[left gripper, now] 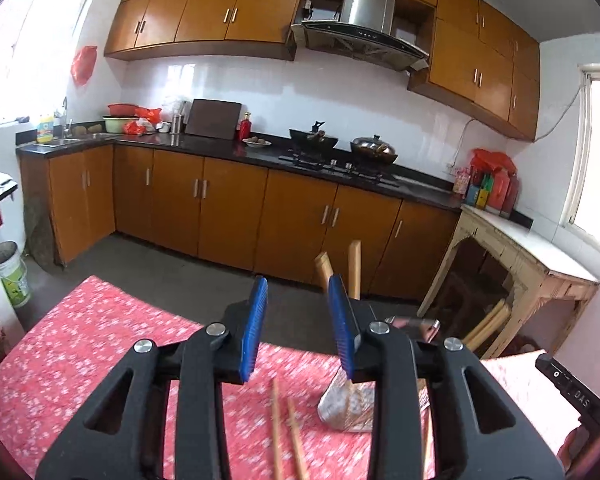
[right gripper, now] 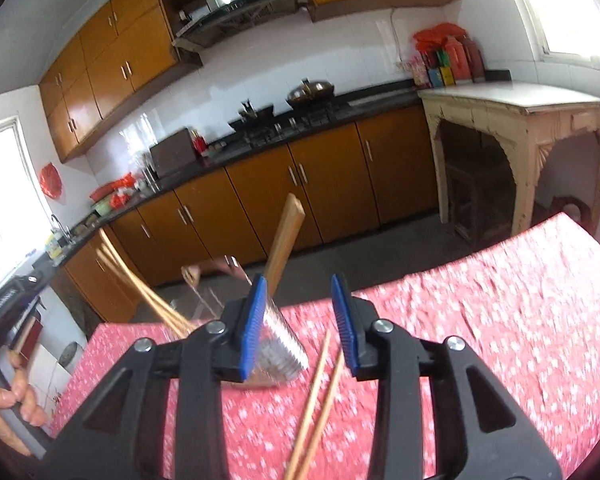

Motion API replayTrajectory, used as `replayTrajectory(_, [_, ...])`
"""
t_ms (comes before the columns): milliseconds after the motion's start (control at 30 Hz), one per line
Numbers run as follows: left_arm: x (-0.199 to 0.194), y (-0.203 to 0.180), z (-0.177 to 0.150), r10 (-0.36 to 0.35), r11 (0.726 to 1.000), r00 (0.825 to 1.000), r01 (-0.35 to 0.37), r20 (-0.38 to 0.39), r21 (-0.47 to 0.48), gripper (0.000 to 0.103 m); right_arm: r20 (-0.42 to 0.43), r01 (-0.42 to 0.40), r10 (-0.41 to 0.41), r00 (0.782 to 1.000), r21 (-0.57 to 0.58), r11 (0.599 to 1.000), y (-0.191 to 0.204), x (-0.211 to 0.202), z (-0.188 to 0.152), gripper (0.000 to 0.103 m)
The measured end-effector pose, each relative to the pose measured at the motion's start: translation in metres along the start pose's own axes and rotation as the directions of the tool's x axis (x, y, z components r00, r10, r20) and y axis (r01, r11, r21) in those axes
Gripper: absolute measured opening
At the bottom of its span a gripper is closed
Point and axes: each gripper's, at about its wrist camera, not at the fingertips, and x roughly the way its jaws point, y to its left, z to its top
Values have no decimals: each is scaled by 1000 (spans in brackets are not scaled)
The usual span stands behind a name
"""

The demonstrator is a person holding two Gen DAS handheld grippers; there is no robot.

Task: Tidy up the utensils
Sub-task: 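Move both open tools back over the remaining chopsticks on the cloth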

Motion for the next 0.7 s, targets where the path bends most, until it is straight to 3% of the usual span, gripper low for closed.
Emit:
replayTrajectory(167, [-6, 17, -39, 21, 999, 997, -18, -71, 40, 32, -133, 47, -49, 990, -18, 999, -9, 21, -55, 34])
replayTrajectory(333, [9, 31, -101, 3, 997, 971, 17, -238, 80, 32, -274, 53, -63, 960, -41, 998, -13, 47, -116, 28])
replayTrajectory(467, [21, 37, -137, -9, 996, 944, 39, -331, 85, 32, -315, 59, -76, 946, -62, 996, -7, 59, -138, 28])
replayTrajectory(700, [34, 40, -165, -18, 998, 916, 44, -402, 54, 32, -336, 84, -115, 935, -106, 991, 4, 76, -144, 28])
